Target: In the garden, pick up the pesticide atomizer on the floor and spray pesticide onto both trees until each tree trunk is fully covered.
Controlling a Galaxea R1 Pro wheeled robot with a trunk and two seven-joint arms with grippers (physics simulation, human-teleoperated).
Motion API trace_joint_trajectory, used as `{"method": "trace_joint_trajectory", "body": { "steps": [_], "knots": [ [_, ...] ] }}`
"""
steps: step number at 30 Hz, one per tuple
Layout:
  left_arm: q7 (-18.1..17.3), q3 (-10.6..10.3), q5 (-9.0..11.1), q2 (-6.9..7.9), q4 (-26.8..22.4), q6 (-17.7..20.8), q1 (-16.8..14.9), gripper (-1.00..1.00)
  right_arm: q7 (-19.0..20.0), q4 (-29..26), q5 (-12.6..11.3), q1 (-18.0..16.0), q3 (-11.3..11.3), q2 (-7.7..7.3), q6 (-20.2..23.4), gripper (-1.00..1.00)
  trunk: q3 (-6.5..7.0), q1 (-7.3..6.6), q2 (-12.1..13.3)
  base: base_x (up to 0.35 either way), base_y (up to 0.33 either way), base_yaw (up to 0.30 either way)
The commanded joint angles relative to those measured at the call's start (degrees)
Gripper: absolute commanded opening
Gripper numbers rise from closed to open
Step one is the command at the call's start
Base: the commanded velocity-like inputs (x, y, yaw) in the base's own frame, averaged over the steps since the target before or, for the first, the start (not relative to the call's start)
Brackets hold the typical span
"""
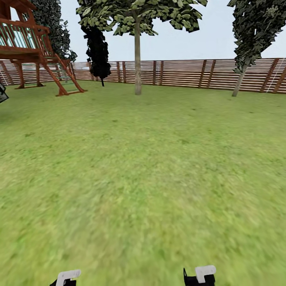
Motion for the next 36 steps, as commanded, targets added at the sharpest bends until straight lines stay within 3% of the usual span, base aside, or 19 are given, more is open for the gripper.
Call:
{"method": "trace_joint_trajectory", "body": {
  "steps": [1,36],
  "knots": [
    [0.0,-0.1,0.3,0.0,0.0,-0.2,0.0,-1.0,-0.6,0.1,0.3,0.0,0.4,-0.01,0.0,1.0,-0.05,0.02,0.0,0.339,0.0,0.0],
    [0.0,-0.1,0.3,-0.04,0.0,-0.2,0.0,-1.0,-0.7,0.1,0.3,0.0,0.4,0.07,0.0,1.0,-0.05,0.02,0.0,0.339,0.0,0.0]
  ]
}}
